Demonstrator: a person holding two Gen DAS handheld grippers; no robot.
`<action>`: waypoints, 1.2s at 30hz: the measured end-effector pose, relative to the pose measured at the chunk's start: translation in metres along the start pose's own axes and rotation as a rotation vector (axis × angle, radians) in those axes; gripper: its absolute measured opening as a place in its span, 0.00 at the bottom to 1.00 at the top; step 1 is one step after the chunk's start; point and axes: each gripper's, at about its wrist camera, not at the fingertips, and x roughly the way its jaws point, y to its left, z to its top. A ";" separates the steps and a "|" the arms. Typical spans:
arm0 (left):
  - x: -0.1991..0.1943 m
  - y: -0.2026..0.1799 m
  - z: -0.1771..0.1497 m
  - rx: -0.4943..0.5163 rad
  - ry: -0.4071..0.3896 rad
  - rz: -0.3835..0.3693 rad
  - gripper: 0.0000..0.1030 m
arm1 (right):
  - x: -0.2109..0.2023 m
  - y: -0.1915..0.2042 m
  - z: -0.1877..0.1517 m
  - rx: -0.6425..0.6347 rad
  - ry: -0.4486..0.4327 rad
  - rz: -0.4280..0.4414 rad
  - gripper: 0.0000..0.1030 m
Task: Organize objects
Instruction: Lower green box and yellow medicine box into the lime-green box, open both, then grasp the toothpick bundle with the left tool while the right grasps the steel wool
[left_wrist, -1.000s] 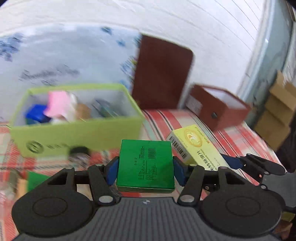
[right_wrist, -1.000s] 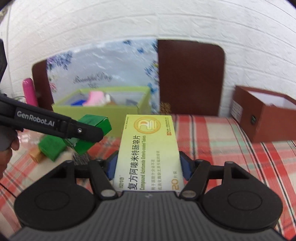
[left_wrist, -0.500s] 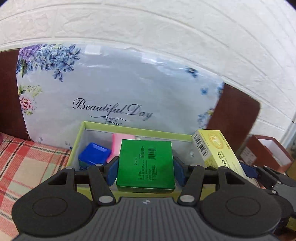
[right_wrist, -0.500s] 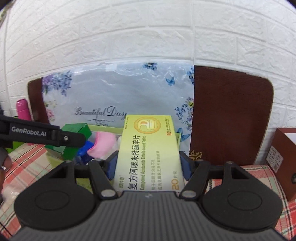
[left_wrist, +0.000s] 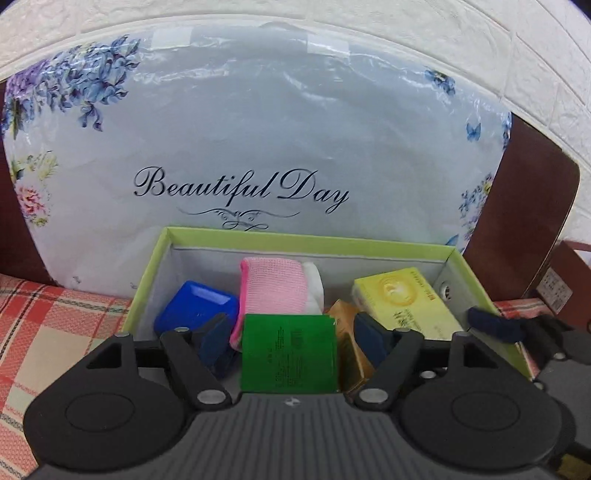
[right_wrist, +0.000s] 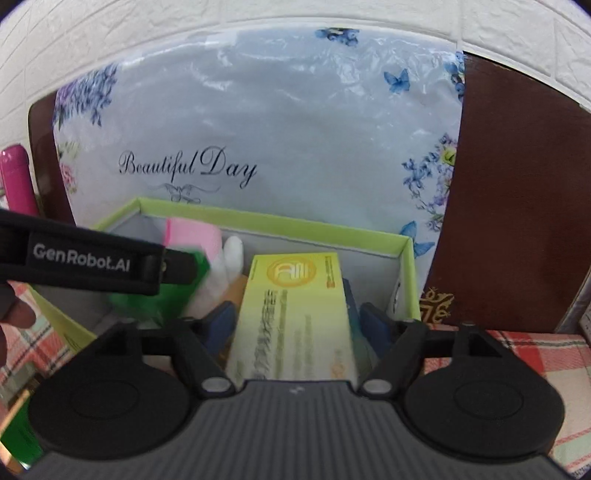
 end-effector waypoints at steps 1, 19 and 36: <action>-0.001 0.003 -0.002 -0.019 0.003 -0.005 0.74 | -0.005 0.001 -0.003 -0.014 -0.025 -0.015 0.86; -0.116 0.004 -0.066 -0.115 -0.009 -0.074 0.74 | -0.160 -0.032 -0.060 0.092 -0.179 -0.083 1.00; -0.153 0.040 -0.166 -0.193 0.132 -0.087 0.74 | -0.143 0.023 -0.115 0.131 0.023 0.182 0.71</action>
